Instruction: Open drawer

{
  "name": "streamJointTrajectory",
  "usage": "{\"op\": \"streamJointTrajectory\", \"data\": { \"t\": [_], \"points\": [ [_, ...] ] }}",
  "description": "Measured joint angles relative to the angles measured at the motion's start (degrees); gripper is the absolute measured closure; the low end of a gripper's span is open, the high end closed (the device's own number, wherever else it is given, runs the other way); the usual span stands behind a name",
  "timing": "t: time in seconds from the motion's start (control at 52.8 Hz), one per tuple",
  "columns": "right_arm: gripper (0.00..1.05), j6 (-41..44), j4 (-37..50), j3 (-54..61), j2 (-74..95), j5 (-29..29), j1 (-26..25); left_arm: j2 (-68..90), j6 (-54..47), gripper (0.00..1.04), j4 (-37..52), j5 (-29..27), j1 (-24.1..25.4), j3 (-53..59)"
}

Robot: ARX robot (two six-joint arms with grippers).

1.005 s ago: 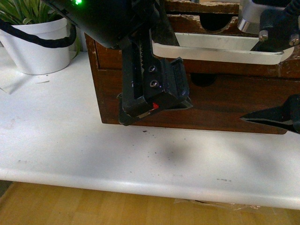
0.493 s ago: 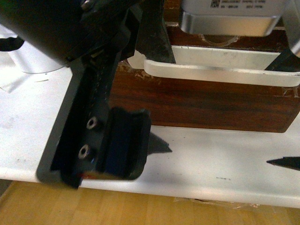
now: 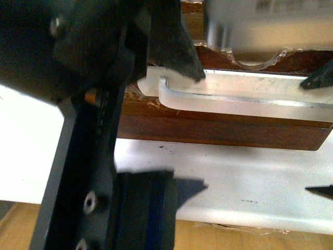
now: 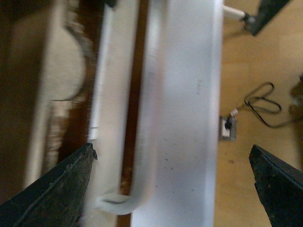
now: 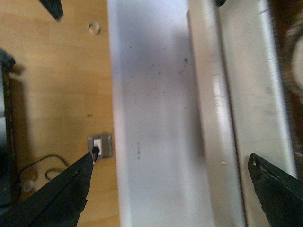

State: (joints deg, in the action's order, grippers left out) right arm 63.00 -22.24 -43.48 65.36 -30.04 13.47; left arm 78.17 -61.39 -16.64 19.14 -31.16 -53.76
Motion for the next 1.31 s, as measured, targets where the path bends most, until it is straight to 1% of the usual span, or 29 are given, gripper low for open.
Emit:
{"op": "streamJointTrajectory", "data": {
  "t": [0.095,0.209,0.265,0.341,0.398,0.512,0.569,0.588,0.664,0.682,0.777,0.834,0.929,1.137,1.156,1.194,1.213,1.232,1.251,1.27,1.308],
  "points": [
    [0.09,-3.7,2.5,1.2,-4.2,-3.1,-2.8,-3.1,5.9,0.06,7.8,2.5,2.3,2.3],
    [0.09,-6.8,5.6,3.3,-7.8,-4.6,-5.8,-6.7,12.5,0.06,15.1,3.8,4.6,5.0],
    [0.09,-9.3,8.6,5.1,-10.0,-5.1,-7.8,-9.5,18.3,0.06,21.3,2.7,6.7,7.8],
    [0.09,-13.6,13.4,8.1,-13.1,-5.3,-10.4,-12.5,24.7,0.06,27.3,1.3,9.0,11.9],
    [0.09,-18.6,18.6,11.4,-16.7,-5.0,-13.1,-15.3,30.2,0.06,31.8,-1.4,10.8,16.4],
    [0.09,-26.6,23.1,15.7,-21.8,-5.1,-16.8,-20.1,37.7,0.06,37.6,-7.3,12.8,23.6],
    [0.09,-32.4,24.6,19.1,-26.0,-6.1,-20.4,-24.1,42.9,0.06,39.9,-12.8,13.9,28.7],
    [0.09,-35.1,24.3,20.4,-27.7,-7.3,-21.9,-25.1,44.0,0.06,40.2,-14.3,14.2,30.0],
    [0.09,-40.7,24.4,24.3,-33.1,-11.4,-27.1,-30.4,50.0,0.06,39.6,-20.2,16.7,36.3],
    [0.09,-43.0,24.4,25.3,-34.7,-12.8,-28.9,-32.2,52.4,0.06,38.6,-22.4,17.5,37.9],
    [0.09,-48.5,23.5,29.3,-40.9,-15.3,-36.2,-41.0,60.8,0.06,32.7,-29.5,20.6,42.8],
    [0.09,-50.4,22.2,31.2,-43.7,-16.0,-38.9,-46.3,63.8,0.06,28.7,-33.8,20.8,44.3],
    [0.09,-53.0,21.7,34.0,-47.2,-15.3,-40.7,-53.2,66.8,0.06,21.9,-40.1,18.7,46.0],
    [0.09,-56.2,22.7,34.8,-48.8,-14.0,-40.8,-55.5,68.8,0.06,21.0,-40.6,17.7,47.0],
    [0.09,-56.3,22.7,34.8,-48.8,-14.0,-40.8,-55.6,68.7,0.07,21.5,-39.8,17.9,47.3],
    [0.09,-56.4,22.7,34.8,-48.8,-14.0,-40.8,-56.4,67.5,0.12,25.1,-36.4,18.9,48.6],
    [0.09,-56.6,22.7,34.8,-48.9,-13.7,-40.8,-57.0,66.4,0.16,27.7,-33.9,19.6,49.6],
    [0.11,-57.4,23.3,35.2,-49.8,-11.6,-40.2,-57.6,65.8,0.19,29.8,-31.8,20.3,50.6],
    [0.15,-58.2,24.1,35.8,-51.0,-7.9,-39.4,-57.8,65.3,0.21,30.7,-30.9,20.6,50.9],
    [0.18,-58.9,24.3,36.5,-52.4,-3.7,-38.3,-58.6,64.6,0.26,32.0,-29.0,21.3,51.6],
    [0.27,-60.2,24.3,38.1,-55.8,4.4,-35.5,-59.7,63.8,0.34,33.6,-27.7,22.2,52.3]
  ]
}}
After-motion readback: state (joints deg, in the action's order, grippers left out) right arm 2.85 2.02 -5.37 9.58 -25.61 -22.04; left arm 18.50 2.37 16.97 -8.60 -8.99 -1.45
